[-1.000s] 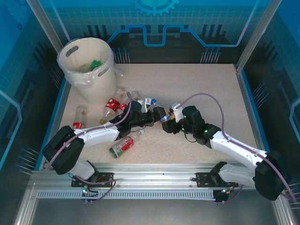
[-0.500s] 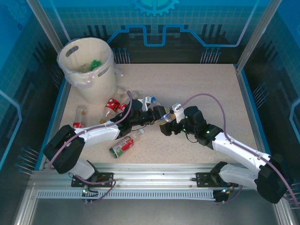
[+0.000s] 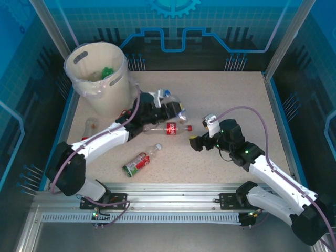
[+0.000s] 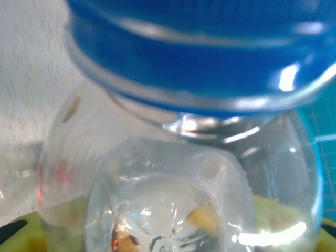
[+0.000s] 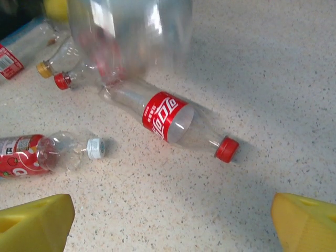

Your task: Put the plastic bottles in the bin

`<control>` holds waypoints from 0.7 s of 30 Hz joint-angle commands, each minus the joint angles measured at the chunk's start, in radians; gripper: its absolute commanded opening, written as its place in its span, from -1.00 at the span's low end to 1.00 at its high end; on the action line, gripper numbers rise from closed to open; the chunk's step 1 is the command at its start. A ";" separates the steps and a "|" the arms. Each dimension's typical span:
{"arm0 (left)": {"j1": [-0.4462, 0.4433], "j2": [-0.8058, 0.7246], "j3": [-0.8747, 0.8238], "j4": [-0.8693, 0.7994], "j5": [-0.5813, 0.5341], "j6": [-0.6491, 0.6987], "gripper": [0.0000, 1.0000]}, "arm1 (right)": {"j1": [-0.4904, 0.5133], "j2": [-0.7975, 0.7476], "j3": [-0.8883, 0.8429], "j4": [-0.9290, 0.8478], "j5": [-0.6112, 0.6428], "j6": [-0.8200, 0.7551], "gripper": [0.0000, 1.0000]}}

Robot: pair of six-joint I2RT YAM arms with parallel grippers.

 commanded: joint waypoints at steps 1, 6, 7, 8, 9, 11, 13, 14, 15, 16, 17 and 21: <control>0.112 -0.054 0.149 -0.202 0.039 0.166 -0.08 | -0.007 0.005 -0.025 -0.039 0.011 0.011 0.94; 0.303 -0.056 0.366 -0.405 0.049 0.281 -0.24 | -0.005 -0.008 -0.050 -0.032 0.015 0.023 0.94; 0.335 -0.052 0.404 -0.436 0.047 0.294 -0.27 | -0.005 -0.009 -0.055 -0.025 0.009 0.029 0.94; 0.373 -0.045 0.445 -0.470 0.043 0.312 -0.30 | -0.004 -0.006 -0.060 -0.015 0.001 0.039 0.94; 0.413 -0.035 0.490 -0.510 0.031 0.328 -0.33 | -0.002 -0.002 -0.062 -0.007 -0.006 0.043 0.94; 0.488 -0.014 0.567 -0.571 0.010 0.353 -0.36 | 0.002 0.004 -0.064 0.010 -0.006 0.047 0.94; 0.565 0.009 0.633 -0.604 -0.021 0.365 -0.48 | 0.006 0.012 -0.063 0.015 -0.008 0.039 0.94; 0.599 0.022 0.661 -0.617 -0.030 0.369 -0.54 | 0.006 0.015 -0.063 0.015 -0.007 0.035 0.94; 0.632 0.041 0.695 -0.637 -0.040 0.371 -0.60 | 0.006 0.018 -0.062 0.015 -0.007 0.031 0.95; 0.662 0.065 0.736 -0.661 -0.048 0.380 -0.65 | 0.007 0.023 -0.065 0.016 -0.008 0.029 0.95; 0.684 0.089 0.770 -0.686 -0.056 0.391 -0.68 | 0.007 0.026 -0.067 0.019 -0.010 0.026 0.95; 0.743 0.227 0.956 -0.821 -0.061 0.434 -0.80 | 0.009 0.036 -0.081 0.033 -0.012 0.024 0.95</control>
